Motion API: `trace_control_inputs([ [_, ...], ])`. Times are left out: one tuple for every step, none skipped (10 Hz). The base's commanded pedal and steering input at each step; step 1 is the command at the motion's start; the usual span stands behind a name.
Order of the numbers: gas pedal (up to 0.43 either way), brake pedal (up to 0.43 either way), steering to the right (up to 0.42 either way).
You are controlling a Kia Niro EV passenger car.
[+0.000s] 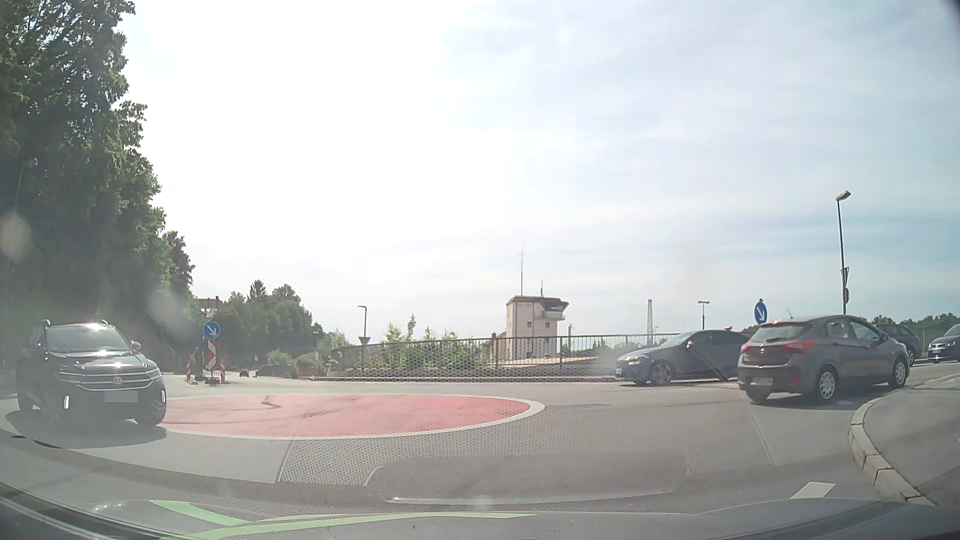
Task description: Follow the waypoints while adhering to traffic rules and regulations
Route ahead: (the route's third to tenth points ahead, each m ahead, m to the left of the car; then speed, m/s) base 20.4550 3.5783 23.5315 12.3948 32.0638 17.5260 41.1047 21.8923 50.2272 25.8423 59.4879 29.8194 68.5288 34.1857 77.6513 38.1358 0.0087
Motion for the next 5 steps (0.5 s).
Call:
trace_control_inputs([
  [0.000, 0.000, 0.106],
  [0.000, 0.000, 0.106],
  [0.020, 0.000, 0.106],
  [0.059, 0.000, 0.107],
  [0.079, 0.000, 0.107],
])
